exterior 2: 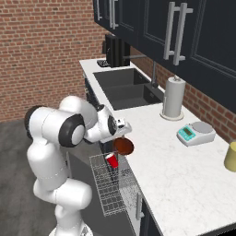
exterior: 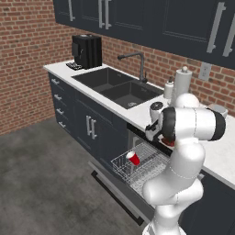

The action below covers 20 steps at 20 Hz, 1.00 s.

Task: Pick up the cup and bowl from the counter, place them in the dishwasher, and close the dishwasher door.

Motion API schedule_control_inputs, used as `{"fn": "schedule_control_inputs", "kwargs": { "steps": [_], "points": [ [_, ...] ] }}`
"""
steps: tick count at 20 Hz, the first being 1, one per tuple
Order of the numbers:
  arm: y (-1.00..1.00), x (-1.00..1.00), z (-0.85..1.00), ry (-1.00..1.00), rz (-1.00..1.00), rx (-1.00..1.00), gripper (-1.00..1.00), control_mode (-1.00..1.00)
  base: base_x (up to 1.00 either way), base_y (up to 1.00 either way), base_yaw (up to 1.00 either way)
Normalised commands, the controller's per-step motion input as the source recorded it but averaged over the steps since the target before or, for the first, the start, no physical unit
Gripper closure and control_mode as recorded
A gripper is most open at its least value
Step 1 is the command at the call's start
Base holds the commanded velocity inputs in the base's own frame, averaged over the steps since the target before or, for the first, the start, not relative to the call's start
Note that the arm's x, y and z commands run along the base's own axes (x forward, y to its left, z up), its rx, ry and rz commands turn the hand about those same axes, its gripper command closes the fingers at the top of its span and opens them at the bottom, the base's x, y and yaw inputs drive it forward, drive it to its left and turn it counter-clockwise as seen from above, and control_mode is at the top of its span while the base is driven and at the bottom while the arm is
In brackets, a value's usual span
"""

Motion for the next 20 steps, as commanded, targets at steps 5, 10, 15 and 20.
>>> {"fn": "schedule_control_inputs", "kwargs": {
  "steps": [5,10,15,20],
  "points": [
    [0.57,-0.21,-0.01,0.0,0.0,0.0,1.0,-1.0,0.0,0.0,0.0],
    [0.52,-0.11,-0.21,0.0,0.0,0.0,1.0,-1.0,0.0,0.0,0.0],
    [0.43,-0.12,-0.5,0.0,0.0,0.0,1.0,-1.0,0.0,0.0,0.0],
    [0.21,-0.07,-0.85,0.0,0.01,0.0,1.0,-1.0,0.0,0.0,0.0]
  ]
}}
